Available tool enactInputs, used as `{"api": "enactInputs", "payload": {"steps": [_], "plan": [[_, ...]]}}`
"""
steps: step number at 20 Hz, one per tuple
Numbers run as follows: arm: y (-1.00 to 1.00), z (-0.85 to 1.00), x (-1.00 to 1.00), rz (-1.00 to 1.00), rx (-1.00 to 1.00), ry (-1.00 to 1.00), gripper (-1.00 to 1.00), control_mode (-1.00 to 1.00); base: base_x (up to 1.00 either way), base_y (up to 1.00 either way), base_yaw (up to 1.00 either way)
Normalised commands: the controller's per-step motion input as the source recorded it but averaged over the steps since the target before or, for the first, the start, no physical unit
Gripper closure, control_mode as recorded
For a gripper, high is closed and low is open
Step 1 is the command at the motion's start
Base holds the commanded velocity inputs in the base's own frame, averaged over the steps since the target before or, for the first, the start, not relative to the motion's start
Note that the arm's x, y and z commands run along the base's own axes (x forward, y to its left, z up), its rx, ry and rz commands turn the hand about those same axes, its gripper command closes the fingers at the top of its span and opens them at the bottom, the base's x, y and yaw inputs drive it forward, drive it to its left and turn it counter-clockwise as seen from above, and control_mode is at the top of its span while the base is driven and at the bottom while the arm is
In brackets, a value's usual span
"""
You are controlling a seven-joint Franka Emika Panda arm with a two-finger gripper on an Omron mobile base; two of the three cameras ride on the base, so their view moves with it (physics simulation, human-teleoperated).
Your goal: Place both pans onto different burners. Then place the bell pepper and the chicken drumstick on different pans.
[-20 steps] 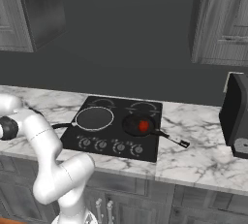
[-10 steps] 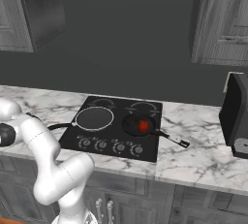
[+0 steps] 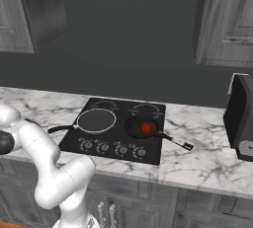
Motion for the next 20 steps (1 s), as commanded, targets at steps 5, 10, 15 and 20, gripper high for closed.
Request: {"api": "enactInputs", "payload": {"steps": [5, 10, 15, 20], "plan": [[0.00, -0.09, 0.00, 0.00, 0.00, 0.00, 1.00, -1.00, 0.00, 0.00, 0.00], [0.00, -0.07, 0.00, 0.00, 0.00, 0.00, 1.00, -1.00, 0.00, 0.00, 0.00], [-0.01, -0.11, 0.00, 0.01, 0.00, 0.00, 1.00, -1.00, 0.00, 0.00, 0.00], [-0.03, -0.11, 0.00, 0.02, 0.01, 0.02, 1.00, -1.00, 0.00, 0.00, 0.00]]}}
